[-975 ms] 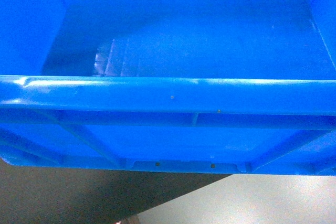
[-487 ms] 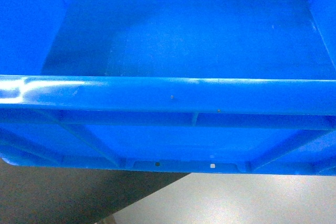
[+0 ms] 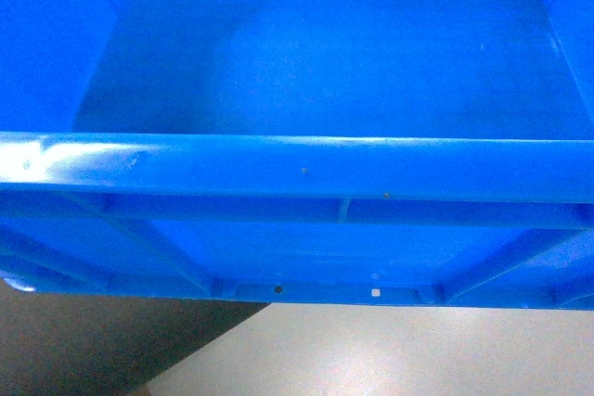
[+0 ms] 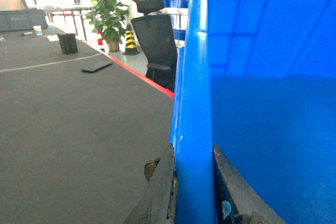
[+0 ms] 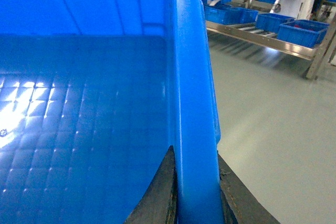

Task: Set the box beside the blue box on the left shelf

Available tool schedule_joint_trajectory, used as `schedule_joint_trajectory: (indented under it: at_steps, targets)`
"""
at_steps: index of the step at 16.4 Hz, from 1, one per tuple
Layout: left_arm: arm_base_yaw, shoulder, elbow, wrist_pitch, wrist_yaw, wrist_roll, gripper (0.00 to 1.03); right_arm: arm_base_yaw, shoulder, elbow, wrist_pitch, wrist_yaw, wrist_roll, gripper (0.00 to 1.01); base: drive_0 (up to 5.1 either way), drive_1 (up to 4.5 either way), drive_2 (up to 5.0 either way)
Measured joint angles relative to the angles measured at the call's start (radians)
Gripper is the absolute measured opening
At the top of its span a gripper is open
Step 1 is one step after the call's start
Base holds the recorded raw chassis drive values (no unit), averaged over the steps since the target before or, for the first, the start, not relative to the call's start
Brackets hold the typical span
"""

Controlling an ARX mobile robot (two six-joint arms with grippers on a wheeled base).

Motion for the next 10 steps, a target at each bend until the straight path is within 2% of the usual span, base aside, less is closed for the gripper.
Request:
schedule_joint_trajectory:
  at_steps: [10]
  targets:
    - [0.0,0.0,0.0,-0.001,0.0,0.0,0.11,0.0,0.0,0.0,-0.001,0.0,0.0,0.09,-1.5,-1.46,-1.5]
